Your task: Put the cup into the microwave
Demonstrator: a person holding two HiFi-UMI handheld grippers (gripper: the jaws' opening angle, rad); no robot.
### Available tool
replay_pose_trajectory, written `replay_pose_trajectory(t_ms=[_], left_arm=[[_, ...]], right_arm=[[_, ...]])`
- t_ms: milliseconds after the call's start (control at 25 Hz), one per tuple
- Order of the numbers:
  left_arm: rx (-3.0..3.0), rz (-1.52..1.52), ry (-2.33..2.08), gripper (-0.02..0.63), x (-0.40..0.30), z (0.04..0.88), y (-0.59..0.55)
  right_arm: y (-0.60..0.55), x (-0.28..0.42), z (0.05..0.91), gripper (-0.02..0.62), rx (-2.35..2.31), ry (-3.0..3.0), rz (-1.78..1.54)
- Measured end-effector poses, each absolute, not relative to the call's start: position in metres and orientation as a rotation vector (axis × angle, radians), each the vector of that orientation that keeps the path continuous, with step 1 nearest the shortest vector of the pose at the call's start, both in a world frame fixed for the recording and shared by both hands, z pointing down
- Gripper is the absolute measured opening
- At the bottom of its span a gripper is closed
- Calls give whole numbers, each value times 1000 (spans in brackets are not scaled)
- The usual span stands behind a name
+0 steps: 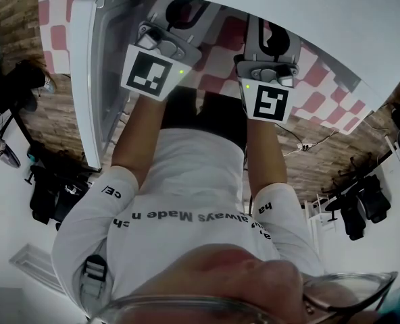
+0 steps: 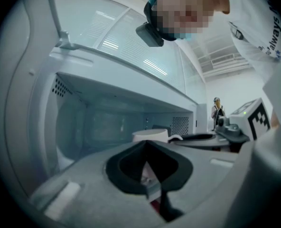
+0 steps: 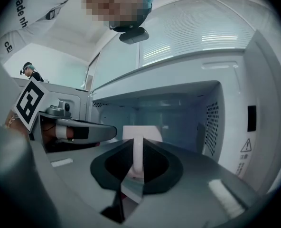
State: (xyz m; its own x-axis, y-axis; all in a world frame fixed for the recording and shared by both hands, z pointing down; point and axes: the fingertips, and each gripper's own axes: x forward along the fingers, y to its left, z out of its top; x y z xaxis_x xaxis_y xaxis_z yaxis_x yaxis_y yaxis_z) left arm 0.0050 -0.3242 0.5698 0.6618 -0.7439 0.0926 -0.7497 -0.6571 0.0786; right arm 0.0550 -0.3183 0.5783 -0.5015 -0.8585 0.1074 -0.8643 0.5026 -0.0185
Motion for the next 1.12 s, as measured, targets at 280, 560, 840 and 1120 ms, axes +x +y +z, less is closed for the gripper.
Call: replay_pose_trajectory(t_ms=[280,560,840,1120], left_arm=[[2757,72,-1274,5,0,573,-333],[2748,81,-1282,5,-3,579,-337],[2739,95,-1278,5,-1,581,-338],[2722,101,-1277,5,-1,584,-335]], right_arm=[[-329,49,582,35,1515,-2664,68],[-336,49,592,35,1502,-2643,51],[-337,49,593,35,1505,-2667,36],[-332,55,604,38,1505,-2635,60]])
